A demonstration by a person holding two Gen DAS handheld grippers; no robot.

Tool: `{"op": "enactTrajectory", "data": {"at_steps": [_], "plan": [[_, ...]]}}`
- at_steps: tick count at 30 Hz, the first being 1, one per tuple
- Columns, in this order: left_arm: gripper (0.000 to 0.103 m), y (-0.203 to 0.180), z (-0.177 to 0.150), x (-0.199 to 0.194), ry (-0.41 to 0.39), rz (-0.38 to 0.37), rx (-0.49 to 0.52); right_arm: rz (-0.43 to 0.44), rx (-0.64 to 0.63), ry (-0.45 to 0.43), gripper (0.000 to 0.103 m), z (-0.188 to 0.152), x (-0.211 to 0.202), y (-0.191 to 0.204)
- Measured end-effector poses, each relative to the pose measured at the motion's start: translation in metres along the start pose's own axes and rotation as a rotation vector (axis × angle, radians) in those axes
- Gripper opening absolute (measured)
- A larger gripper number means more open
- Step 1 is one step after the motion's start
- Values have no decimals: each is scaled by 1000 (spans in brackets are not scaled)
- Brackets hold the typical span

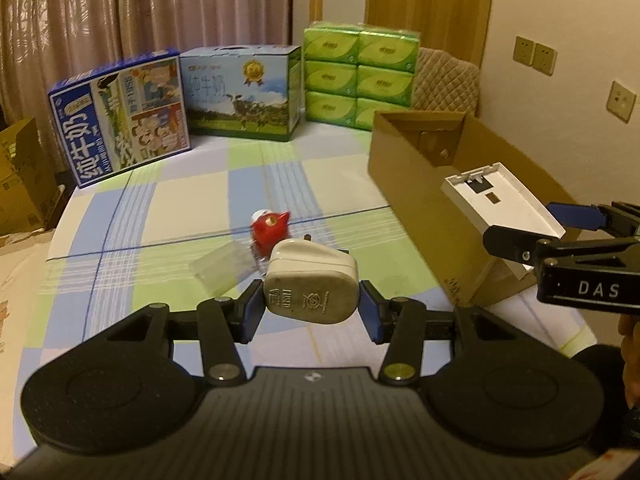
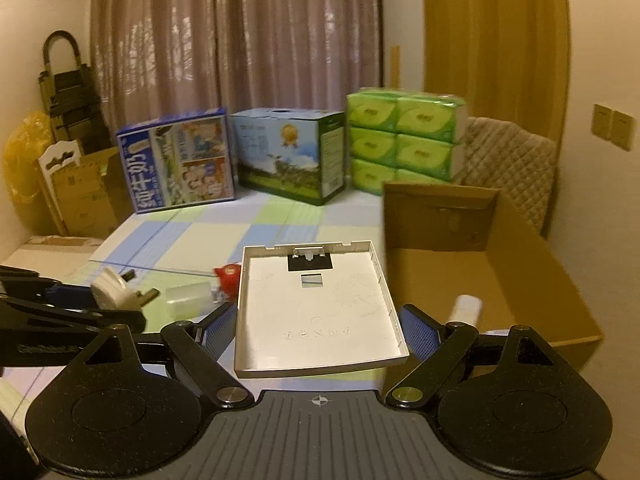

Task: Organize rigid objects
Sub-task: 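Carry both items over the box and open the left tool to drop the charger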

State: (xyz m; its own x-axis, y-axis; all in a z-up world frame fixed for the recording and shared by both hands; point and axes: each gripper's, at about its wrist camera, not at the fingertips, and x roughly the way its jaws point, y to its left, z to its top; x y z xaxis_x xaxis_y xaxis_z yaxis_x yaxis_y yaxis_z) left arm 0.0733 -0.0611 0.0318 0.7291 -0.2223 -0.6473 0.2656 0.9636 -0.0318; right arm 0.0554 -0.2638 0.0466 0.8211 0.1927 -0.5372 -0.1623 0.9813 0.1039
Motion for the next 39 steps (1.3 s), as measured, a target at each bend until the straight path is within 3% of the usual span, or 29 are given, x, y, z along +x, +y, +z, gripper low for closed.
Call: {"op": "enactTrajectory", "data": {"at_steps": [15,39], "plan": [[45,-74,50,24,-23,-149,63,-171,81,18,84,14,-17,-97],[45,-138,81,87,23,-238,118,-217,135,50,84,12,8,-168]]}}
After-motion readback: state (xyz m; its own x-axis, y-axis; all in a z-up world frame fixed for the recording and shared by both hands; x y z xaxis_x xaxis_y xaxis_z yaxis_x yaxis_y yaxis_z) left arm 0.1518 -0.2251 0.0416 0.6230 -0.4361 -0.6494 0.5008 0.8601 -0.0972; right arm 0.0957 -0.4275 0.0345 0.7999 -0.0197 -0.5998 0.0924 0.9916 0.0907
